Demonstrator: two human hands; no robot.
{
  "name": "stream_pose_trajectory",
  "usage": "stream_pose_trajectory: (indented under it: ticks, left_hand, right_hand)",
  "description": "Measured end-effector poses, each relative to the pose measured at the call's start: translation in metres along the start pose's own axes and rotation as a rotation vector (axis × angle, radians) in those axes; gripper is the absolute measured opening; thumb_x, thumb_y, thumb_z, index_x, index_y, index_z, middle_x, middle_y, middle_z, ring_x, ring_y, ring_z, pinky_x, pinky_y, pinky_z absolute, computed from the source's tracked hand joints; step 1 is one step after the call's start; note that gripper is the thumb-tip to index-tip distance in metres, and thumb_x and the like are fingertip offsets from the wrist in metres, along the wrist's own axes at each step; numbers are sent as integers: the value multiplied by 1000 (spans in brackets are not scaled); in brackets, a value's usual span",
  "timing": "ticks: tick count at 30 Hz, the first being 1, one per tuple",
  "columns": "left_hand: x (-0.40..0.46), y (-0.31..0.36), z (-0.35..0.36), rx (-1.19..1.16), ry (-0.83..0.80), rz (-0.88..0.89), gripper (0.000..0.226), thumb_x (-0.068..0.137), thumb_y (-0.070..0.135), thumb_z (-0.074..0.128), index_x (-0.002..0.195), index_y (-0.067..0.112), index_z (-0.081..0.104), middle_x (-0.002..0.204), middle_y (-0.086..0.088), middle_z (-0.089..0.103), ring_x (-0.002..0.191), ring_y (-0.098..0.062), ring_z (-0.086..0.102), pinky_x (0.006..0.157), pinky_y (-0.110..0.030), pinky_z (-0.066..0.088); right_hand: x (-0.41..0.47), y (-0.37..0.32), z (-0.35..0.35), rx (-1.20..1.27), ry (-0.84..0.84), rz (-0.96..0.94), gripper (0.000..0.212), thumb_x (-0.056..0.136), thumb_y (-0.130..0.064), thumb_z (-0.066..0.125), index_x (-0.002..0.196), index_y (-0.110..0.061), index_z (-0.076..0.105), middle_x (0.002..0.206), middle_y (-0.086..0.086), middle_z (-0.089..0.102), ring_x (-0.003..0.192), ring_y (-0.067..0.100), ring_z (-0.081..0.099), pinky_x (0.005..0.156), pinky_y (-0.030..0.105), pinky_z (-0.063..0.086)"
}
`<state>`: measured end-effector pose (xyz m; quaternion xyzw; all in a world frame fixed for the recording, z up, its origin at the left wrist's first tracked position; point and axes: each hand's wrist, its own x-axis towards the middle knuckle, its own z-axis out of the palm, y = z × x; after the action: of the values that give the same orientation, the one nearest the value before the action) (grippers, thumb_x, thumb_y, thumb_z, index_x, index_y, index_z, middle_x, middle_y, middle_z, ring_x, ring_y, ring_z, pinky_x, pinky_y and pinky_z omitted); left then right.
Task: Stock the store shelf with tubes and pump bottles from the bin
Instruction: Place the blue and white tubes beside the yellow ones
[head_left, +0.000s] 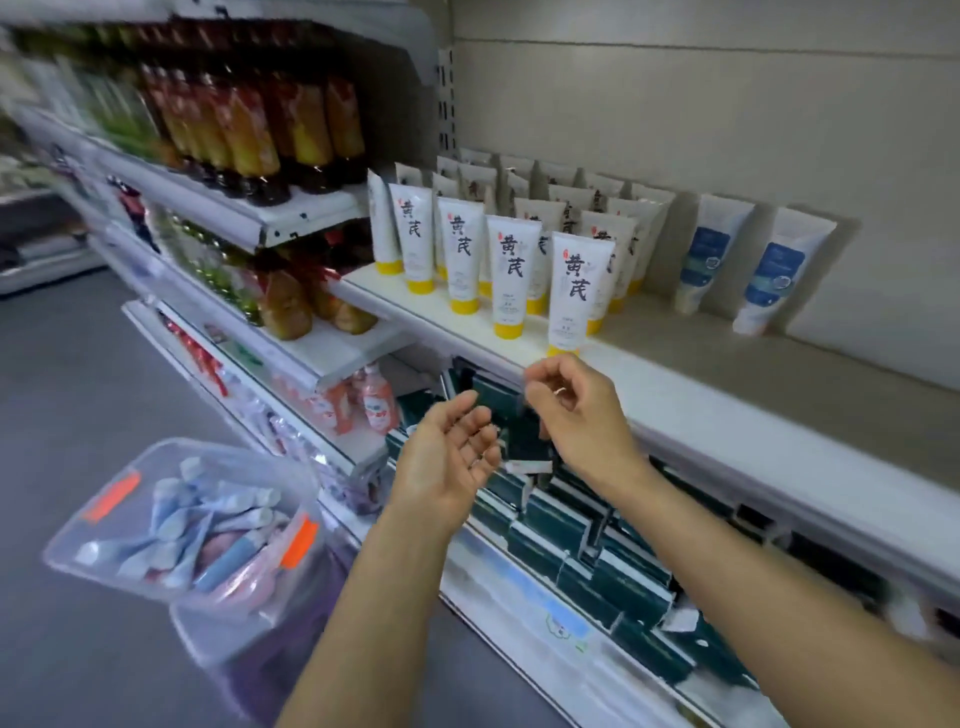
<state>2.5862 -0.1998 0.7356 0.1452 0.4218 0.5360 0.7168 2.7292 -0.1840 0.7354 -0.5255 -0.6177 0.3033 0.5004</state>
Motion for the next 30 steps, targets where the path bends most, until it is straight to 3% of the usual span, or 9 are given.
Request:
stream_pose_trajectory:
  ticks: [4, 7, 10, 16, 19, 23, 26, 30]
  left_hand:
    - [8, 38, -69, 16, 123, -4, 17, 95, 19, 50, 104, 14, 63, 64, 2, 63, 56, -12, 54, 57, -24, 46]
    - [12, 69, -120, 9, 195, -14, 14, 92, 17, 51, 87, 14, 64, 60, 2, 64, 59, -13, 52, 60, -25, 43]
    - [23, 94, -173, -13, 277, -31, 16, 92, 16, 50, 84, 15, 63, 61, 2, 63, 59, -13, 50, 59, -26, 42]
    - [33, 129, -273, -29, 420, -88, 13, 94, 15, 50, 87, 12, 61, 72, -2, 60, 53, -15, 55, 57, -27, 47]
    - [40, 141, -317, -22, 477, -106, 14, 93, 15, 52, 86, 12, 63, 75, -2, 60, 62, -17, 53, 67, -29, 45]
    - [54, 150, -358, -39, 553, -114, 17, 97, 20, 48, 100, 12, 63, 78, -2, 60, 65, -16, 54, 59, -28, 44]
    - [69, 152, -375, -63, 591, -119, 21, 99, 24, 47, 104, 13, 64, 74, -1, 60, 59, -15, 54, 56, -27, 44]
    - [95, 159, -389, -65, 641, -136, 21, 99, 24, 47, 100, 12, 64, 70, -1, 60, 51, -13, 54, 47, -22, 45]
  right_hand:
    - [1, 2, 79, 32, -136, 87, 12, 93, -7, 57, 91, -18, 61, 75, -2, 59, 66, 15, 56, 64, 25, 45]
    - [1, 2, 141, 36, -219, 143, 12, 91, -3, 58, 91, -13, 64, 76, 4, 61, 63, 14, 55, 64, 26, 46]
    - [5, 3, 203, 66, -272, 202, 15, 89, 1, 58, 85, -12, 64, 77, 12, 63, 58, 10, 53, 58, 25, 46]
    - [2, 14, 309, 75, -411, 345, 15, 88, 1, 58, 83, -13, 64, 67, 1, 63, 44, -2, 52, 48, 16, 39]
    - [-2, 20, 347, 61, -468, 403, 16, 89, 3, 56, 83, -11, 63, 72, 9, 64, 42, 0, 51, 42, 13, 37]
    - [0, 25, 381, 30, -530, 448, 16, 90, 3, 57, 83, -9, 64, 76, 13, 62, 48, 0, 53, 46, 12, 42]
    - [11, 31, 399, -11, -589, 482, 9, 92, 3, 56, 93, -1, 64, 79, 16, 62, 59, 13, 56, 47, 10, 43]
    - [38, 47, 426, -60, -683, 499, 16, 92, 3, 55, 83, -9, 61, 74, 11, 61, 44, -1, 54, 44, 12, 41]
